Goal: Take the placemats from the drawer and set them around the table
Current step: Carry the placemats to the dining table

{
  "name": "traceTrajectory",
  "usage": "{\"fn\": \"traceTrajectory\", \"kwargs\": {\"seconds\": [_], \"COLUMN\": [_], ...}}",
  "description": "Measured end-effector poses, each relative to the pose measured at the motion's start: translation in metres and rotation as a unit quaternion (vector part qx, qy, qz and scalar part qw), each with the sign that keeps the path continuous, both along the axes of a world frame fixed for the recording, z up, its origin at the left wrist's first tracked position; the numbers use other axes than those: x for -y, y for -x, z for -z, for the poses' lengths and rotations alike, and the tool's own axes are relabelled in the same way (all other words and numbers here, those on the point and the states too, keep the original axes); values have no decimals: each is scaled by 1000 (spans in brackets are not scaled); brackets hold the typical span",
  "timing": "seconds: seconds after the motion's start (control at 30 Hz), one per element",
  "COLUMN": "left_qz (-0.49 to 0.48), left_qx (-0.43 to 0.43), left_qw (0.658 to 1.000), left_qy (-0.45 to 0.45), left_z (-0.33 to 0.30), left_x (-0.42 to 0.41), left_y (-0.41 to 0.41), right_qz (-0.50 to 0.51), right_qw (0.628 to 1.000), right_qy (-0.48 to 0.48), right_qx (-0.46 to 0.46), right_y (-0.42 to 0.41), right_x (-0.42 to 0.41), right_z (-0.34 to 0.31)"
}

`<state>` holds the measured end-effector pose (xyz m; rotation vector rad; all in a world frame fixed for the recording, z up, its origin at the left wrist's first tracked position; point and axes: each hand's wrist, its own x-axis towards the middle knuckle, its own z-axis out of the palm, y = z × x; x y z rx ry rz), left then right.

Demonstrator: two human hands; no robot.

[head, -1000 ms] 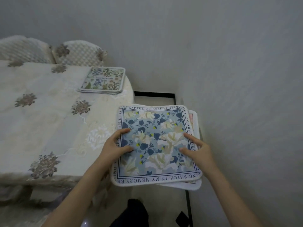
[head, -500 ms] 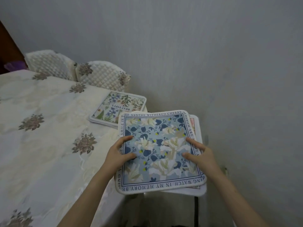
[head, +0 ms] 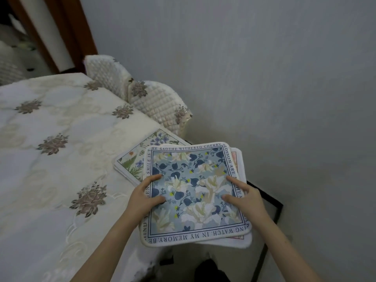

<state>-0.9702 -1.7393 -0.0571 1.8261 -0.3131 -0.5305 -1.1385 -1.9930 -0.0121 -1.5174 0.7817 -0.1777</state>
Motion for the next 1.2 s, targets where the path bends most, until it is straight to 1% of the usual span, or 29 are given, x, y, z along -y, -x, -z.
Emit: {"fn": "traceTrajectory", "kwargs": {"seconds": [0.13, 0.27, 0.47, 0.67, 0.83, 0.93, 1.03, 1.1, 1.17, 1.2], "left_qz": [-97, -175, -263, -302, -322, -343, -358, -395, -430, -439], "left_qx": [-26, -34, -54, -57, -68, -102, -98, -93, -109, -120], "left_qw": [995, 984, 963, 951, 942, 931, 923, 907, 886, 877], "left_qy": [-4, -9, -18, -27, -65, -75, -98, -110, -137, -154], "left_z": [5, 8, 25, 54, 78, 85, 89, 88, 88, 87], "left_x": [37, 61, 64, 60, 58, 62, 67, 73, 80, 84], "left_y": [-6, -13, -40, -76, -92, -92, -88, -88, -89, -90], "right_qz": [-93, -183, -302, -399, -447, -469, -490, -479, -441, -430], "right_qw": [996, 982, 951, 910, 882, 868, 856, 861, 880, 883], "right_qy": [6, 25, 47, 103, 130, 132, 131, 142, 155, 170], "right_qx": [-15, -26, -38, -53, -72, -97, -104, -94, -86, -85], "right_y": [-56, -117, -212, -305, -342, -354, -359, -363, -366, -369], "right_x": [63, 103, 116, 107, 101, 103, 103, 101, 98, 97], "right_z": [-2, 1, 24, 60, 88, 105, 112, 113, 114, 116]}}
